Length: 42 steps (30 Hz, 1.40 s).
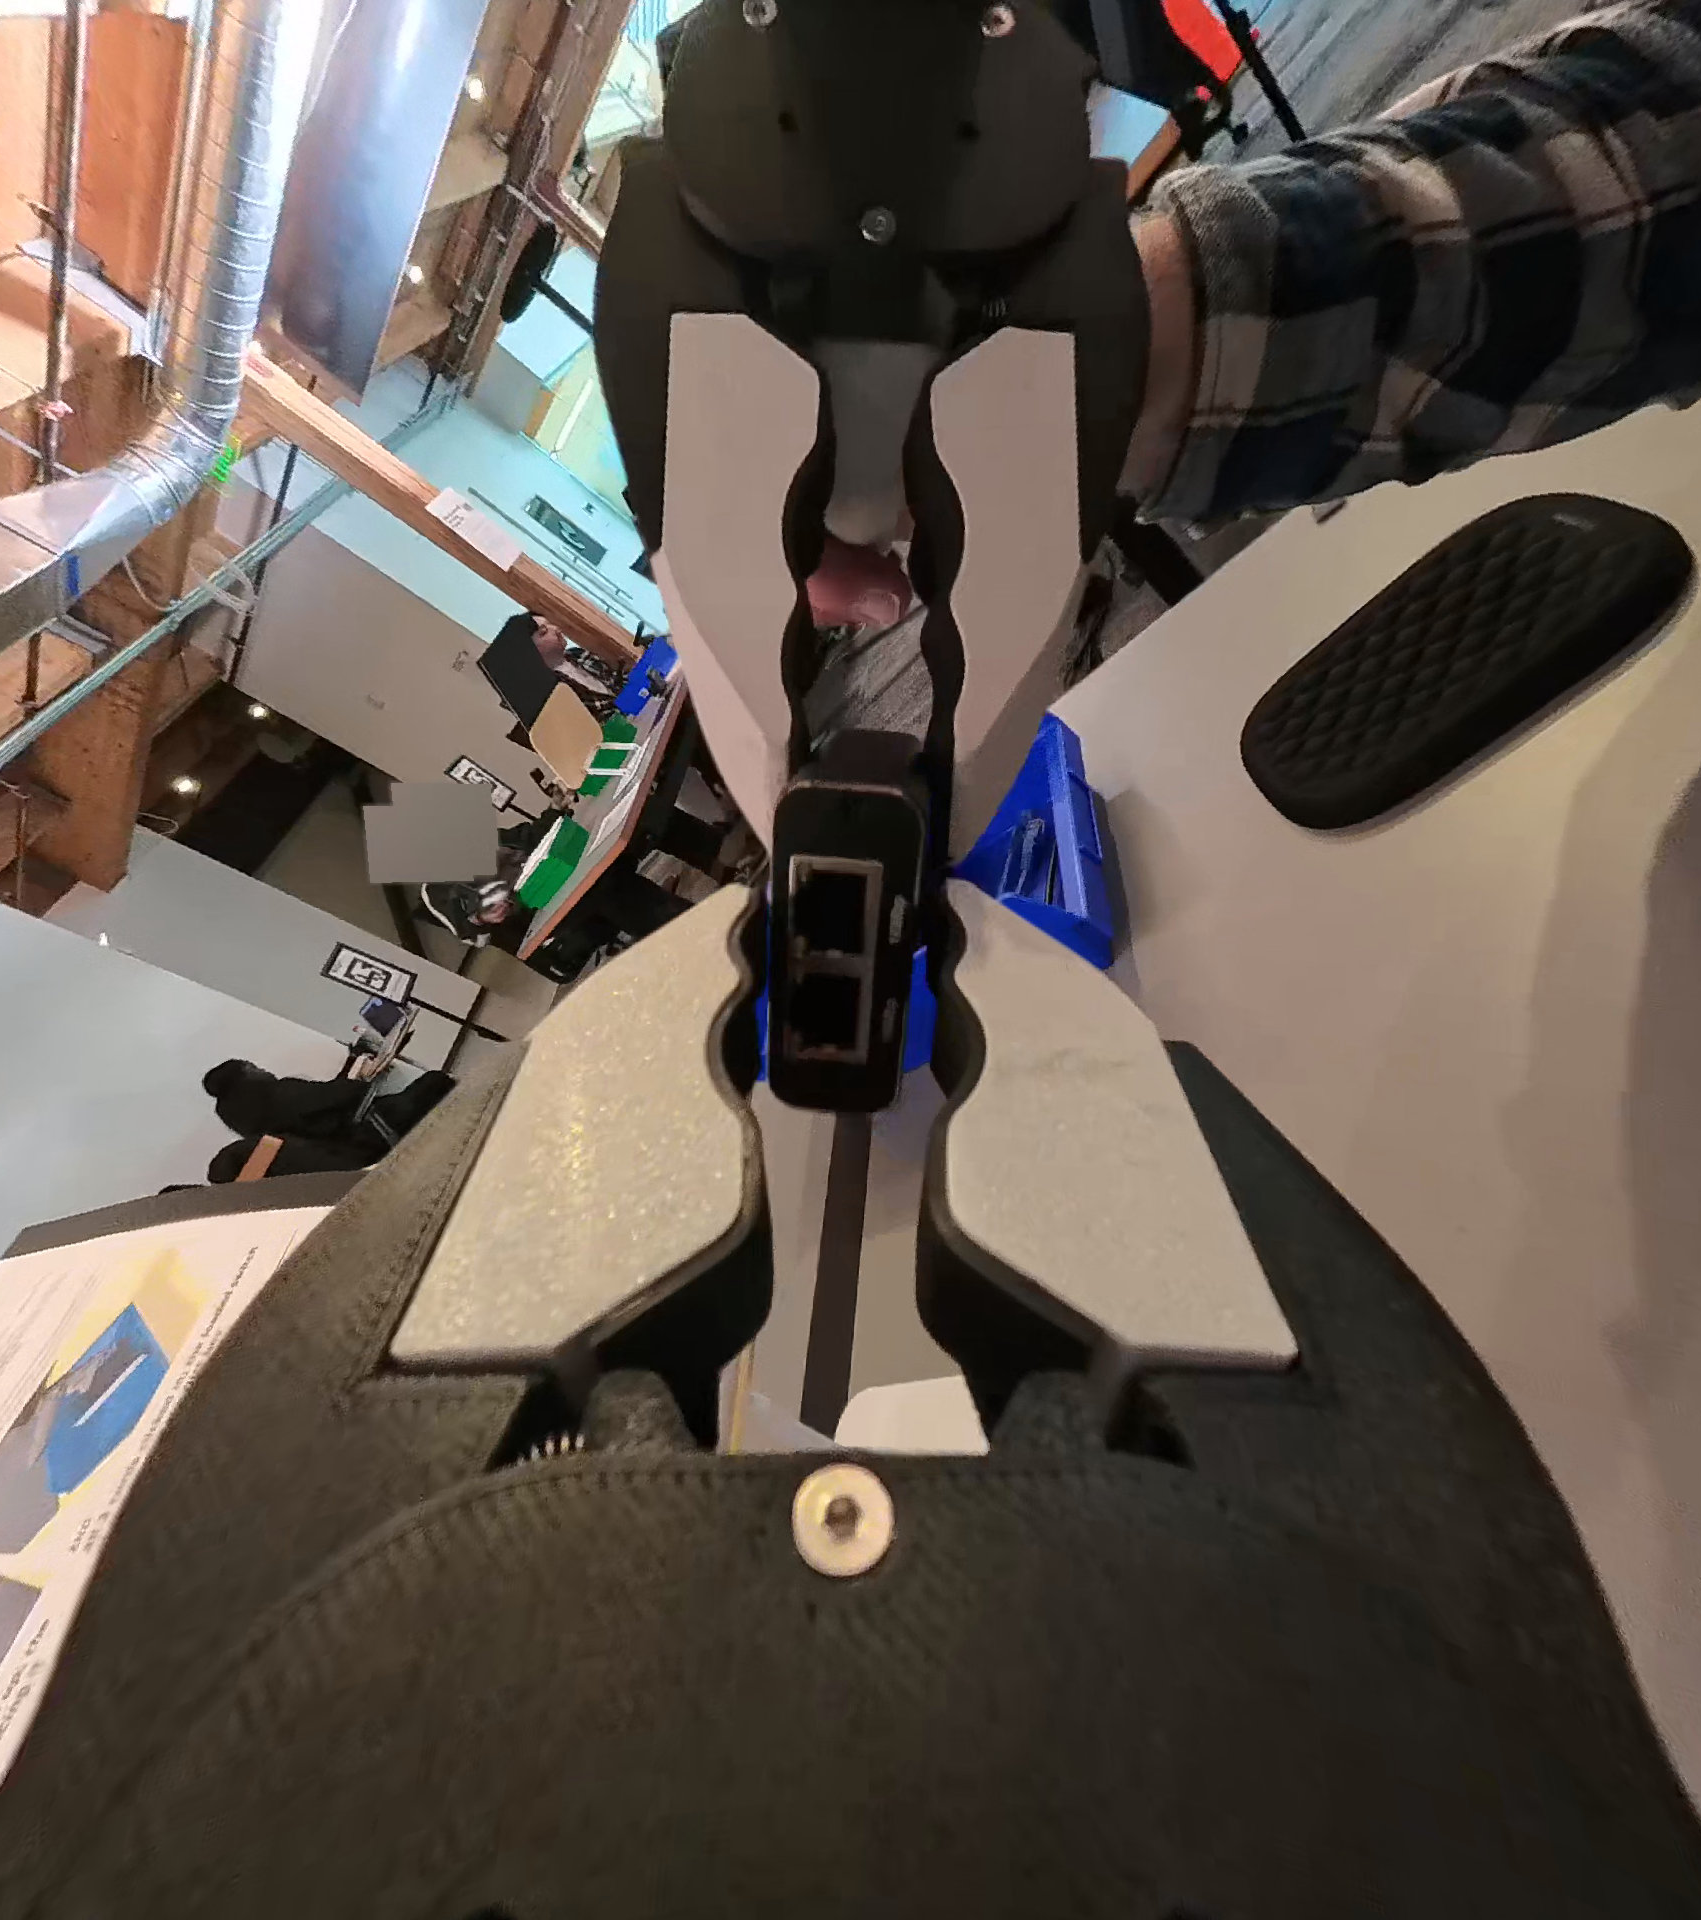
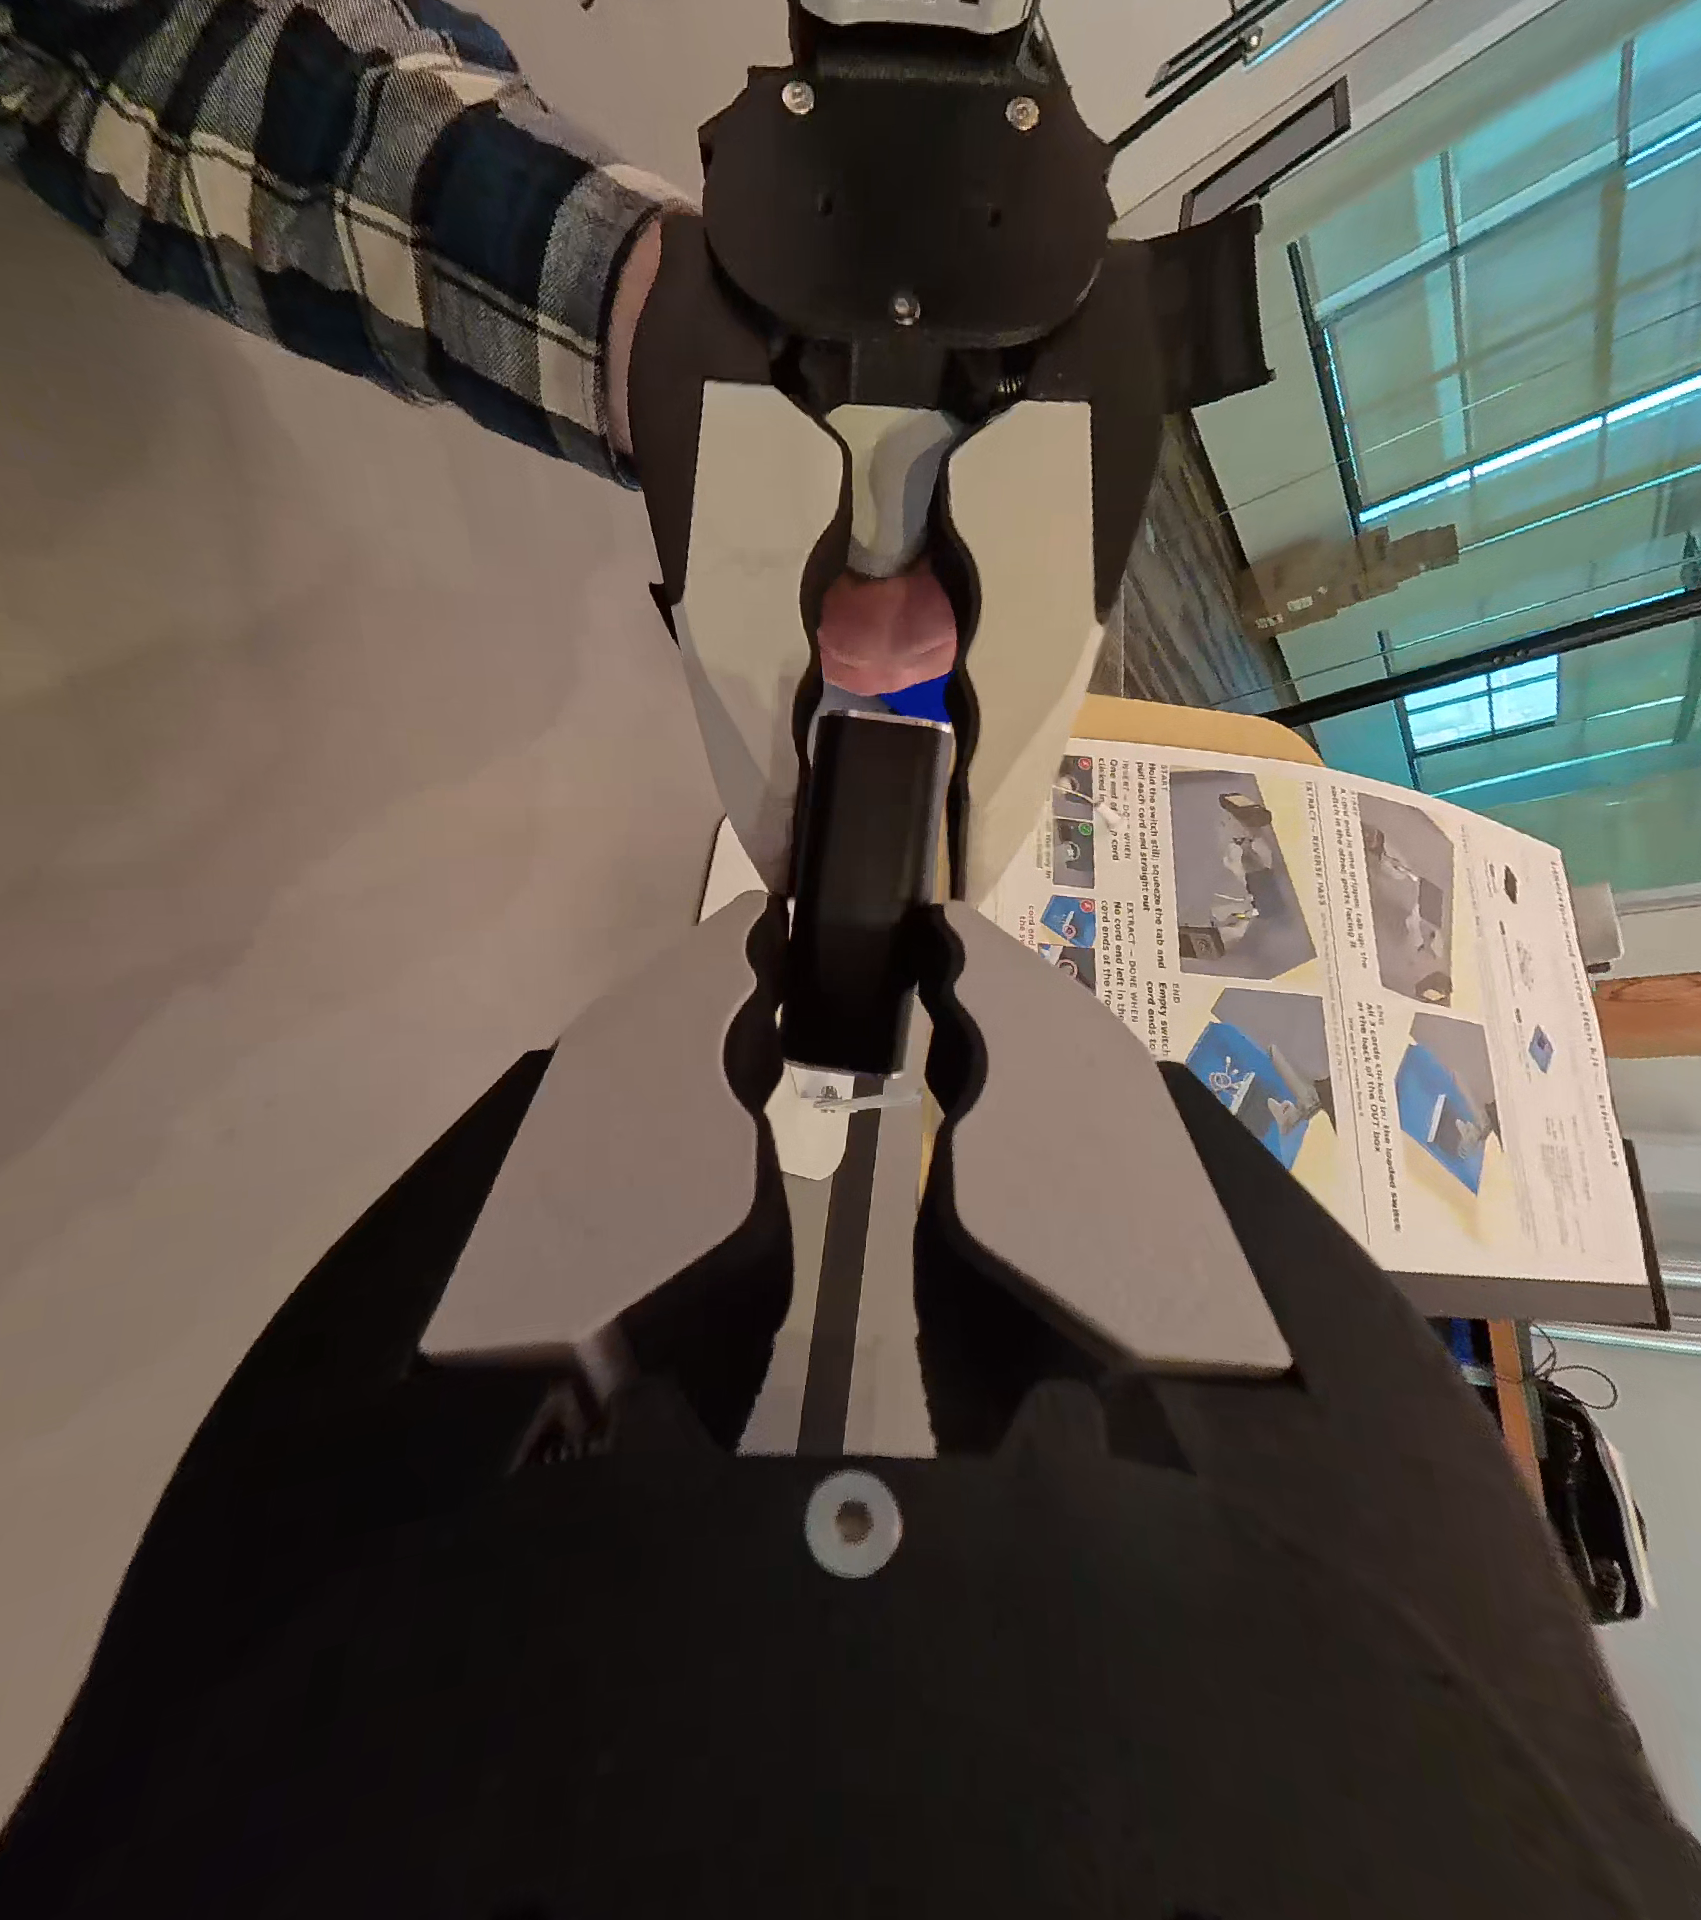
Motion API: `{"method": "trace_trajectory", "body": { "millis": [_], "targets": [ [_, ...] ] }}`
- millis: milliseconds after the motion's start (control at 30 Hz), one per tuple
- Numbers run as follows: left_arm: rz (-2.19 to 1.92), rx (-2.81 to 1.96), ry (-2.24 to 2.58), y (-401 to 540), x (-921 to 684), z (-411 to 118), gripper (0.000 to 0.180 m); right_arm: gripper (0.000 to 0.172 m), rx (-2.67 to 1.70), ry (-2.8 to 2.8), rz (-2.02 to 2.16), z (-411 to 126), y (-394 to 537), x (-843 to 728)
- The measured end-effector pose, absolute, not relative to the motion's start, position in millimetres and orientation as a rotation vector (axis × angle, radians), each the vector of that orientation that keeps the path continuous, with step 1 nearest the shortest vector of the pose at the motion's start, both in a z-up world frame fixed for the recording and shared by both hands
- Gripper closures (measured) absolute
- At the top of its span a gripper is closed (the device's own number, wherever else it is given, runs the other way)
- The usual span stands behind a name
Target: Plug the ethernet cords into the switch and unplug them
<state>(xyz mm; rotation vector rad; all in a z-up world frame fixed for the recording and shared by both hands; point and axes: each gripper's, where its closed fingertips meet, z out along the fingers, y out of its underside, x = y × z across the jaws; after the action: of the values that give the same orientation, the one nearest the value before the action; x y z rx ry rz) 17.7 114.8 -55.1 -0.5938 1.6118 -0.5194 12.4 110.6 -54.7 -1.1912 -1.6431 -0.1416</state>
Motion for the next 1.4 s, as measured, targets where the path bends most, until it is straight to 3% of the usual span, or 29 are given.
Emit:
{"method": "trace_trajectory", "body": {
  "millis": [167, 300, 467, 1000, 1400],
  "targets": [
    [-0.573, -0.580, 1.568, 119.8, 5.0, -42.3, 0.149, 0.147, -1.224, -1.583, -0.166, -43.1, 118.3, 33.2],
    [-0.458, -0.614, 1.518, 144.0, -4.9, -36.1, 0.180, 0.147, -1.308, -1.497, -0.244, -40.5, 144.2, 74.2],
    [-0.351, -0.661, 1.479, 168.9, -22.6, -29.0, 0.180, 0.147, -1.514, -1.332, -0.369, -51.5, 200.1, 162.4],
    [-0.267, -0.720, 1.391, 200.2, -67.6, -14.3, 0.180, 0.147, -2.253, -1.279, -0.429, -232.0, 325.6, 362.0],
    [-0.254, -0.739, 1.410, 206.4, -65.4, -20.4, 0.180, 0.146, -2.441, -1.286, -0.446, -307.7, 361.9, 406.1]
  ]
}}
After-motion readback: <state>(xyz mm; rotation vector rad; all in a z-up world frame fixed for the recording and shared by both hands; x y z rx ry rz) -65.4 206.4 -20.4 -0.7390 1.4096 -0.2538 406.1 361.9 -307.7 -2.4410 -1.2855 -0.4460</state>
